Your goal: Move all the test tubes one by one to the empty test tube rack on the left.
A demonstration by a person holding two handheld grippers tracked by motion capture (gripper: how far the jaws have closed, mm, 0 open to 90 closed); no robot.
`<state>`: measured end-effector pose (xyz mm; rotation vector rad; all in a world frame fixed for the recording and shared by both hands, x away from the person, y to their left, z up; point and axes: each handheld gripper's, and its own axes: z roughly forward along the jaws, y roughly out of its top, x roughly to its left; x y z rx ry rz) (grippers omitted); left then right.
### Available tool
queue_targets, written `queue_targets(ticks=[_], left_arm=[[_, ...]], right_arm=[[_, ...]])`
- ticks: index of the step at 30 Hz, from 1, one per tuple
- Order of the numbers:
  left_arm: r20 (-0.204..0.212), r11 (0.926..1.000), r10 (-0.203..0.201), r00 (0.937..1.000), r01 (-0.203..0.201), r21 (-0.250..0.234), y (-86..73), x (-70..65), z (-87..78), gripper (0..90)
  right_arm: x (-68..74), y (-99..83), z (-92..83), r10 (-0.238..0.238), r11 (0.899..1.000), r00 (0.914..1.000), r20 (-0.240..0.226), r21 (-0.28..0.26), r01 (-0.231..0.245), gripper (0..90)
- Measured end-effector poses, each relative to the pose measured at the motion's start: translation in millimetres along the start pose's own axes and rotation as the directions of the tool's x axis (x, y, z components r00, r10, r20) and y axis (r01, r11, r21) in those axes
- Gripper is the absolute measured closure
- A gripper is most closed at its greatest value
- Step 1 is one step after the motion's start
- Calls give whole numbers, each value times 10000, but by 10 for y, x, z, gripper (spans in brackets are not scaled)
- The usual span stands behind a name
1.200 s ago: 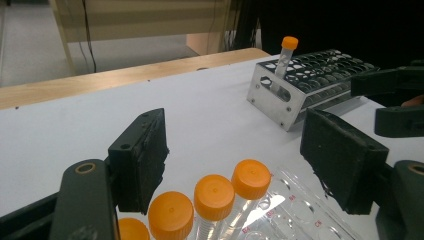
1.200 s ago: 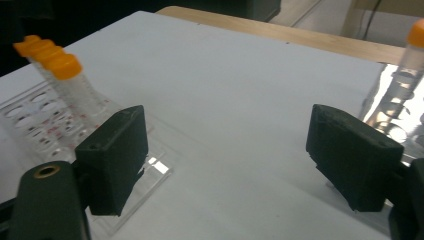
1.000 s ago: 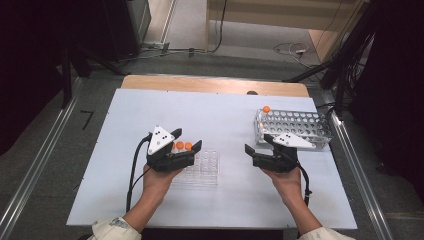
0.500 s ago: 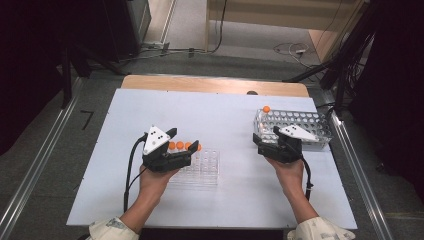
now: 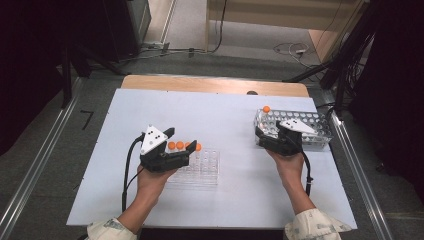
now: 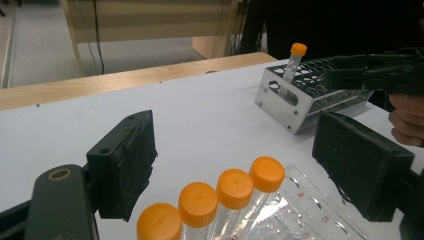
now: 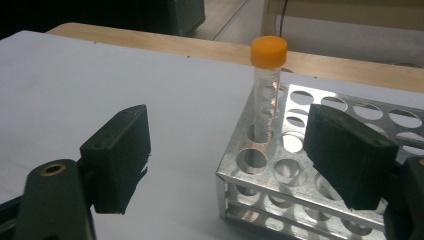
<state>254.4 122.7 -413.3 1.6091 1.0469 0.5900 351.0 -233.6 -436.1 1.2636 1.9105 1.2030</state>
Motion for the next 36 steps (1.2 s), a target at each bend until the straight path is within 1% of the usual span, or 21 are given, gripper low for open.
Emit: queue_targets(ticks=[4, 11, 14, 21, 25, 30, 32, 36], left_arm=[[-9, 10000, -28, 10000, 28, -34, -3, 2, -18, 181], [-13, 9999, -79, 10000, 79, -91, 6, 27, -45, 181], [-44, 9999, -107, 9999, 106, -129, 10, 33, -54, 181], [27, 9998, -152, 9999, 153, -139, 16, 34, -61, 181], [58, 9998, -96, 9999, 97, -188, 27, 25, -71, 181], [57, 9997, -153, 9999, 154, -194, 28, 40, -70, 181], [80, 9997, -136, 9999, 137, -177, 24, 33, -70, 181], [121, 9997, -145, 9998, 147, -196, 27, 27, -74, 183]], right_arm=[[-48, 16, 39, 104, 9999, 9998, 196, -41, -103, 181], [-113, 14, 131, 89, 9999, 9978, 664, -88, -83, 204], [-137, -1, 182, 163, 9998, 9971, 746, -75, -158, 233], [-133, -23, 283, 71, 9997, 9953, 964, -224, -50, 288], [-138, -21, 323, 57, 9995, 9936, 1132, -324, -20, 307], [-151, 20, 384, -3, 9996, 9933, 1159, -274, 35, 336], [-151, 30, 412, -39, 9998, 9932, 1164, -204, 63, 357], [-142, 38, 445, -64, 9996, 9933, 1151, -262, 95, 420]])
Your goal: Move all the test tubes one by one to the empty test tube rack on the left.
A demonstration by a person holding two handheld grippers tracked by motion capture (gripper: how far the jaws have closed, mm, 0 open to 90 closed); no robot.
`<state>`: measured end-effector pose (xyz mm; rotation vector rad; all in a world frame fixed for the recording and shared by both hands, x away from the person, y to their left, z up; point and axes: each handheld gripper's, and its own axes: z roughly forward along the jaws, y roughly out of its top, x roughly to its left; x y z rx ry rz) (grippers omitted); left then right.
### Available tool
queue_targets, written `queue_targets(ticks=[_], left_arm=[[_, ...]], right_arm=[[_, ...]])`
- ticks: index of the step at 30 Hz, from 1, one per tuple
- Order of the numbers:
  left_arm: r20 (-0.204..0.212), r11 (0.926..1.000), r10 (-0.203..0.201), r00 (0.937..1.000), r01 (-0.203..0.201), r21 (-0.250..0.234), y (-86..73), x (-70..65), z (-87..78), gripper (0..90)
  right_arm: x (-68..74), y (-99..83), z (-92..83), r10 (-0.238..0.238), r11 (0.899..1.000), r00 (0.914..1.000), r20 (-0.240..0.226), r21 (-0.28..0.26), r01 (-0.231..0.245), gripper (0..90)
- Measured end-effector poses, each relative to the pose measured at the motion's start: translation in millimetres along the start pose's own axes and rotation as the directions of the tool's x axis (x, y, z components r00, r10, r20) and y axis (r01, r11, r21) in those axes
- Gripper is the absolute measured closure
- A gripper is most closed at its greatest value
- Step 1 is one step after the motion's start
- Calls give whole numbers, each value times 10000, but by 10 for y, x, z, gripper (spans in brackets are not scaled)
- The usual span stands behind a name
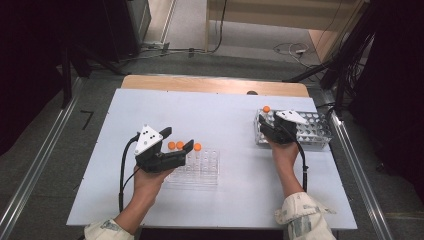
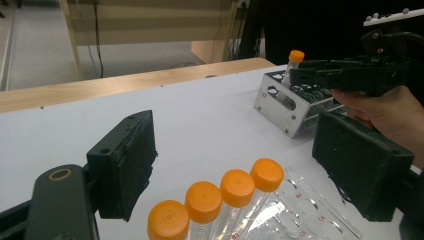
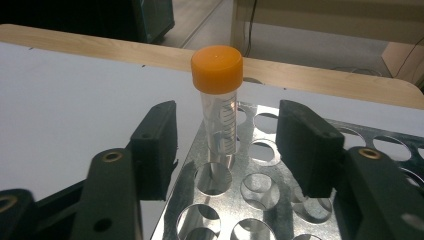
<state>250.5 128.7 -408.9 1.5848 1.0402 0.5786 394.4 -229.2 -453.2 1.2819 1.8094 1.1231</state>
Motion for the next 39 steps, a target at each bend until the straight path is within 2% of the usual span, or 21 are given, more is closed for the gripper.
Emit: queue_targets(ticks=[8, 12, 18, 22, 30, 39], left_arm=[[41, 9999, 19, 10000, -19, 128, -15, -2, 27, 184], [56, 9999, -12, 10000, 11, 107, -14, 6, 25, 184], [66, 9999, -45, 10000, 45, 105, -16, 8, 22, 185], [55, 9999, -54, 10000, 53, 117, -14, 16, 17, 186], [79, 9998, -67, 9999, 66, 167, -20, 11, 25, 189], [151, 9998, 17, 9999, -20, 180, -20, -1, 30, 176]], right_arm=[[-7, -32, 75, -225, 9996, 9995, 233, 170, 221, 486], [6, -33, 94, -389, 9992, 9991, 172, 83, 388, 551], [44, -10, 139, -654, 9976, 9978, 96, 245, 652, 640], [50, -6, 142, -644, 9977, 9977, 190, 241, 639, 706], [21, 21, 108, -516, 9986, 9986, 142, 90, 515, 714], [8, 155, 20, -461, 9987, 9989, 116, -221, 463, 716]])
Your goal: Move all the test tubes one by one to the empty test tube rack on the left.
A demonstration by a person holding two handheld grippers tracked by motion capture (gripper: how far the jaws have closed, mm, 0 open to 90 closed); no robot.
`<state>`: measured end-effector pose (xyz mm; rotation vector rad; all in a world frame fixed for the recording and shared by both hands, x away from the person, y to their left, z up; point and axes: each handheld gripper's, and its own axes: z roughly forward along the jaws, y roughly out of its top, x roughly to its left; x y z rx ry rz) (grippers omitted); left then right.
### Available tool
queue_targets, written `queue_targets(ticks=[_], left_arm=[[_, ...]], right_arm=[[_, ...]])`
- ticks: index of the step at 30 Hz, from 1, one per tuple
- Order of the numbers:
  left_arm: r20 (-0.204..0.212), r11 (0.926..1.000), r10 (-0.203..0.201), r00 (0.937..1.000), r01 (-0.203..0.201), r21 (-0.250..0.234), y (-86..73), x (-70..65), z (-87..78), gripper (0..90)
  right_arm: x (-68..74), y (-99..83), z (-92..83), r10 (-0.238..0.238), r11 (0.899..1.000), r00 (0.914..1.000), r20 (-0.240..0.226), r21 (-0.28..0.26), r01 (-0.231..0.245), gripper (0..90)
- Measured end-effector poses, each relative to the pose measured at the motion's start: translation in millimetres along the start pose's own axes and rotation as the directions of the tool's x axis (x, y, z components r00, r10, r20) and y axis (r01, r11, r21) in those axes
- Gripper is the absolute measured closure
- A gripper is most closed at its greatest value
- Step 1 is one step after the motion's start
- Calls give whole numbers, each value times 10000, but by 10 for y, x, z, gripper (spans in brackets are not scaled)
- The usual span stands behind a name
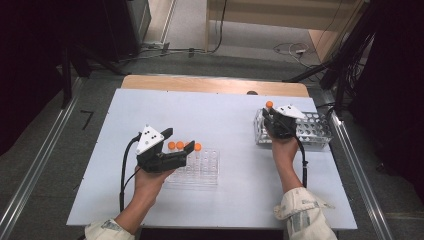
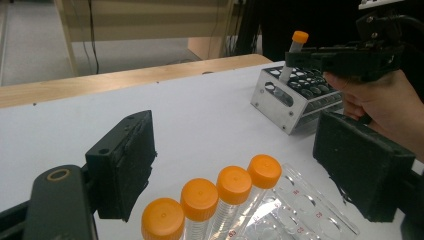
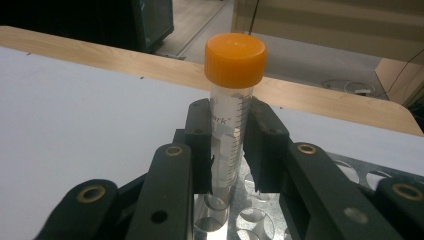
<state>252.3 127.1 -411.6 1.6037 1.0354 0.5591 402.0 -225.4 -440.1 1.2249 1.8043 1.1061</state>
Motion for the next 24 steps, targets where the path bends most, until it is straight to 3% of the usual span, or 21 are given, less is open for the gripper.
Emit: queue_targets(ticks=[15, 24], left_arm=[[-119, 9999, 145, 9998, -144, 92, 9, -21, 16, 114], [-56, 9998, 165, 9998, -165, 58, 15, -32, 12, 112]], right_arm=[[-21, 282, -242, -104, 9984, 9996, -276, -561, 89, 716], [49, 348, -446, -412, 9976, 9947, -945, -590, 357, 716]])
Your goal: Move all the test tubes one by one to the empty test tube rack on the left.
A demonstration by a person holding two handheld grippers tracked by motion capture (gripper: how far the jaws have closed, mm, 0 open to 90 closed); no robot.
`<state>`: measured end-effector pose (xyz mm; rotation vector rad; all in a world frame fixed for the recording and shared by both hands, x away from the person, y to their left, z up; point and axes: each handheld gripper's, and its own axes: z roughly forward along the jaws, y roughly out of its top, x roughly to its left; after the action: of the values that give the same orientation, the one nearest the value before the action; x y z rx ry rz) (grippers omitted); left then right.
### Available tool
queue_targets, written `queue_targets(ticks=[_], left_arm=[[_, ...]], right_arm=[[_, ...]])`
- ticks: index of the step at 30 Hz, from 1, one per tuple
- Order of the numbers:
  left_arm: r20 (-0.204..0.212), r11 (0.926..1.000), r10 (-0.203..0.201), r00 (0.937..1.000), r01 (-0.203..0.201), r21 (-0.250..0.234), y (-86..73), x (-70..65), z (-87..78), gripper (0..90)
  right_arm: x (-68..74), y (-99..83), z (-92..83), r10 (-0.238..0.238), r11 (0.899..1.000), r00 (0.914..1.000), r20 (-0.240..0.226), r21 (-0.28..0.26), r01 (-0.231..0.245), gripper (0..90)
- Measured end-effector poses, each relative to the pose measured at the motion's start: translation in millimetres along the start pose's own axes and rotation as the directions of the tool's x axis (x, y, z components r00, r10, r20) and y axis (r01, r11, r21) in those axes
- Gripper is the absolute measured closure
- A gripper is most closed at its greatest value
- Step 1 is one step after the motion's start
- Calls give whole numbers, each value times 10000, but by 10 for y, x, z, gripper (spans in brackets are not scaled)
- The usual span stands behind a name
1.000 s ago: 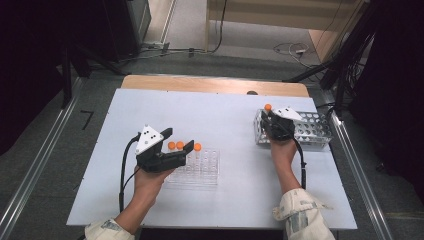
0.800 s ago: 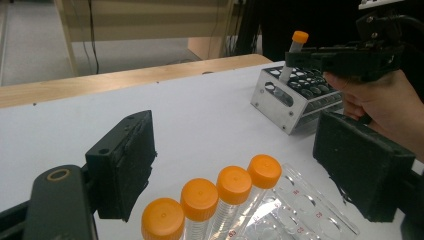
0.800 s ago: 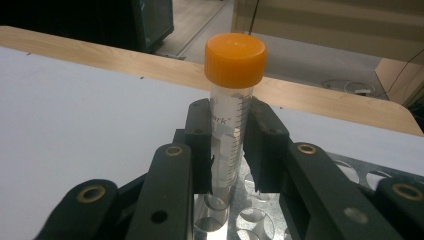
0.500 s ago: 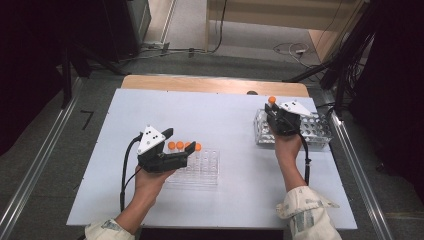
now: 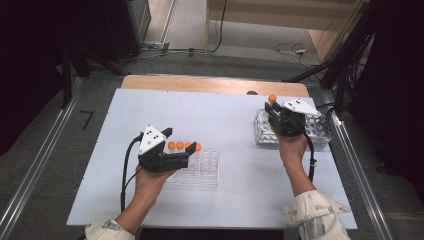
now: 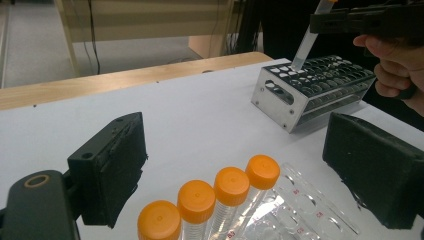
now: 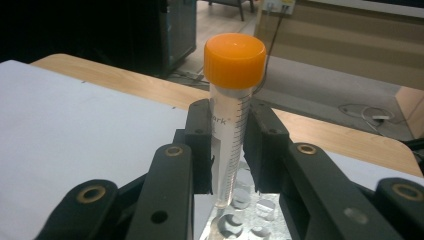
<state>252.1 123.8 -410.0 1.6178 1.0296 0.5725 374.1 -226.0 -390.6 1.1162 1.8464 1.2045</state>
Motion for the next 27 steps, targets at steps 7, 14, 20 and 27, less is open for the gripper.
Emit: queue_targets(ticks=[7, 14, 20, 27], left_arm=[[56, 10000, 39, 10000, -39, -19, 7, -20, -4, 117], [171, 9999, 77, 9998, -75, -103, 20, -58, -15, 125], [447, 9997, 223, 9988, -218, -115, 39, -137, 10, 139], [936, 9988, 463, 9945, -446, -198, 88, -310, 87, 200]], right_arm=[[167, 37, -170, -172, 9998, 9964, -827, -90, 165, 716], [357, 0, -297, -459, 9989, 9854, -1637, 20, 468, 716], [491, -88, -397, -583, 9978, 9718, -2285, 177, 640, 716], [688, -218, -479, -738, 9952, 9466, -3138, 380, 901, 716]])
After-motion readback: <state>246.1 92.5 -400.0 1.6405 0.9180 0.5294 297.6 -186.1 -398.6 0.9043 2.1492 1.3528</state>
